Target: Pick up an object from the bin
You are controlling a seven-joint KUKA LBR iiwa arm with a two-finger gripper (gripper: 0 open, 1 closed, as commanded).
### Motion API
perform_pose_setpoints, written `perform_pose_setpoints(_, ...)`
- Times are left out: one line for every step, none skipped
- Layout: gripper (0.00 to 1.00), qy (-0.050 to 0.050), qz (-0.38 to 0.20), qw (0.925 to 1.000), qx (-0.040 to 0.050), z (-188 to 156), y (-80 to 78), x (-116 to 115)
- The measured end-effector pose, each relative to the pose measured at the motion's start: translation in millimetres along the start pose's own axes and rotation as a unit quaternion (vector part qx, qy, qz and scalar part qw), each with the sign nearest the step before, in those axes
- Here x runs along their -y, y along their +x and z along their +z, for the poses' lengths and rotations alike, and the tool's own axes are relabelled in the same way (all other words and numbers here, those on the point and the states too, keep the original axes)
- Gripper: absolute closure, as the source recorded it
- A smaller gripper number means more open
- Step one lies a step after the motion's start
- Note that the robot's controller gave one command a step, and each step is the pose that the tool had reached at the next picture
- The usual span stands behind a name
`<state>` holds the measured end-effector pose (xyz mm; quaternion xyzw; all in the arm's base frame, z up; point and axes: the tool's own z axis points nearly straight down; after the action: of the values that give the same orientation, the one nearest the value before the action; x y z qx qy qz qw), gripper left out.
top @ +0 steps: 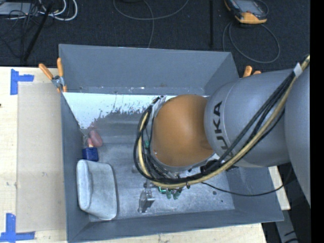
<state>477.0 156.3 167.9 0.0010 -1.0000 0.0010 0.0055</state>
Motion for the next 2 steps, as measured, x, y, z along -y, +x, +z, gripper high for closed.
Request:
perform_pose_setpoints(0.0,-0.001,-0.062,0.998,0.003,82.5,-4.4,93.4)
perform_pose_setpoints(0.0,-0.001,-0.158,0.9873,0.0202,93.0,-2.8,95.3)
